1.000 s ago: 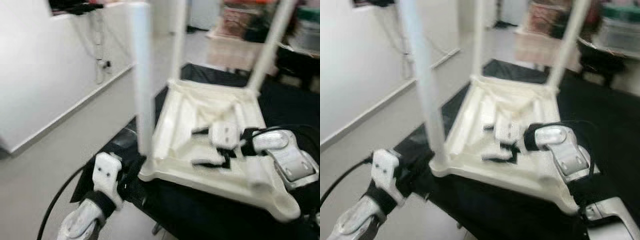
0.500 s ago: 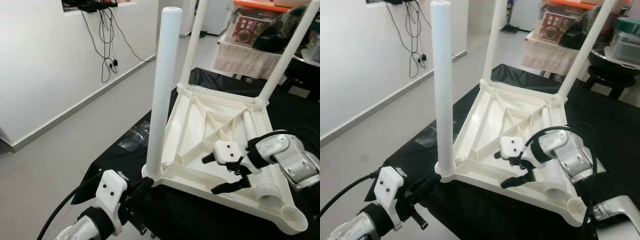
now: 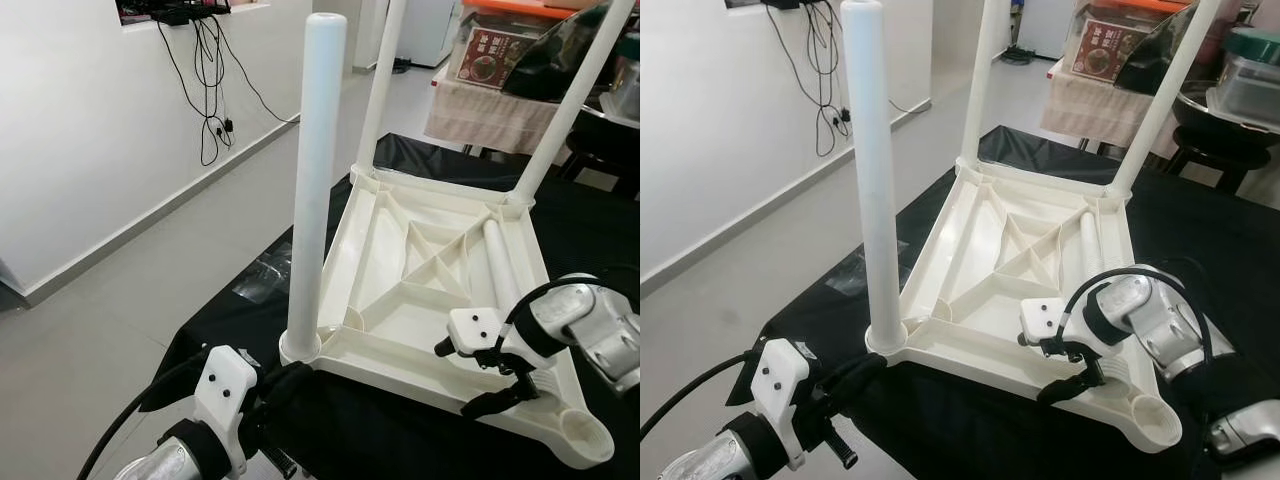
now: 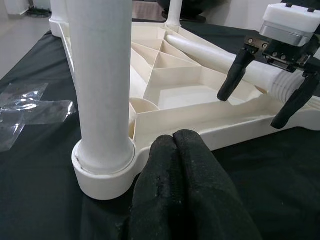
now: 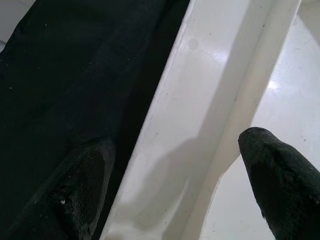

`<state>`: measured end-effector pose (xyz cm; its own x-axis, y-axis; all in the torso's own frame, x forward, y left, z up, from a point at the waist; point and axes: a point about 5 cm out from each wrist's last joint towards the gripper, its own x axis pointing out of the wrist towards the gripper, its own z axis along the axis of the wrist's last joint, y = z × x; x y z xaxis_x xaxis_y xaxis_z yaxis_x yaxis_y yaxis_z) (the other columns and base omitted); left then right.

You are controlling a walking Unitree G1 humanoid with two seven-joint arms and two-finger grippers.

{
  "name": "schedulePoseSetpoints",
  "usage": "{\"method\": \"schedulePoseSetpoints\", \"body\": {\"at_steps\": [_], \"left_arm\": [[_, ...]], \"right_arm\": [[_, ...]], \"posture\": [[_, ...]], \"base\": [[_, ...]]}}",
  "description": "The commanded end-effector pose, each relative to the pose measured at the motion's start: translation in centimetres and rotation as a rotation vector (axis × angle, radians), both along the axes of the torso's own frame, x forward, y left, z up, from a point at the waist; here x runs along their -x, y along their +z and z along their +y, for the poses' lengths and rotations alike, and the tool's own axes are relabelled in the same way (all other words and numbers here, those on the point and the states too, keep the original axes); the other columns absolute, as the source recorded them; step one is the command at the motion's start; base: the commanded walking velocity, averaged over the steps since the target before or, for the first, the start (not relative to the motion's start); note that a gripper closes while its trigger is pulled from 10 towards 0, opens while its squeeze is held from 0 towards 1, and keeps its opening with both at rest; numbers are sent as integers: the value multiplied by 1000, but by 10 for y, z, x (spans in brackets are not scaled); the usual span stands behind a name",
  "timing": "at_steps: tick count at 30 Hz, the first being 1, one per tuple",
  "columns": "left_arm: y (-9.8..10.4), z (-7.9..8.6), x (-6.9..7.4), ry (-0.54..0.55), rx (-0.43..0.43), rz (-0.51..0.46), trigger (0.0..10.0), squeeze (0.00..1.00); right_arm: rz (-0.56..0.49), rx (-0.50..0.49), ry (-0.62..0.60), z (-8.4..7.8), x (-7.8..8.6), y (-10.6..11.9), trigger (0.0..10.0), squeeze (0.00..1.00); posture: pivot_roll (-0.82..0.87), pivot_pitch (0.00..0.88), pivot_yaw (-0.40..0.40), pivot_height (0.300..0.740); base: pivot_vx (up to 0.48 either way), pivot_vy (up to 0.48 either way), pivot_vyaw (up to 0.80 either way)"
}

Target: Building children table

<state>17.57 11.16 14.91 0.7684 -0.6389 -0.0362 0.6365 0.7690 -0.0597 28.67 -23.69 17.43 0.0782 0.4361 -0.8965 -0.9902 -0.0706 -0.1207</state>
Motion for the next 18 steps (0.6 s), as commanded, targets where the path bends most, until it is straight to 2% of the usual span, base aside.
{"method": "schedulePoseSetpoints", "body": {"at_steps": [1, 3, 4, 5, 6, 8, 12, 13, 18], "left_arm": [[-2, 0, 2, -15, -4, 20, 10000, 0], [-2, 0, 2, -15, -4, 20, 10000, 0], [-1, 0, 2, -14, -4, 19, 10000, 0], [-1, 0, 2, -14, -4, 19, 10000, 0], [-1, 0, 2, -13, -3, 18, 10000, 0], [-1, 0, 2, -10, -3, 16, 10000, 0], [-1, 0, 1, -10, -2, 15, 10000, 0], [0, 0, 1, -11, -1, 15, 10000, 0], [0, 0, 1, -12, 2, 15, 10000, 0]], "right_arm": [[37, 24, -7, 4, 4, -18, 10000, 0], [37, 24, -7, 4, 4, -18, 10000, 0], [36, 34, -14, 6, 5, -23, 8000, 0], [36, 34, -14, 6, 5, -23, 8000, 0], [26, 38, -29, 8, 5, -28, 4275, 0], [17, 42, -46, 13, 7, -36, 980, 0], [36, 29, -41, 16, 12, -40, 784, 0], [41, 27, -36, 16, 13, -40, 0, 0], [29, 27, -31, 18, 13, -41, 0, 0]], "posture": [[13, 50, -61, 740], [13, 50, -61, 740], [17, 50, -63, 740], [17, 50, -63, 740], [17, 50, -64, 740], [16, 52, -61, 740], [14, 52, -60, 740], [10, 52, -58, 740], [7, 53, -59, 740]], "base": [[0, 0, 0], [0, 0, 0], [0, 0, 0], [0, 0, 0], [0, 0, 0], [0, 0, 0], [0, 0, 0], [0, 0, 0], [0, 0, 0]]}}
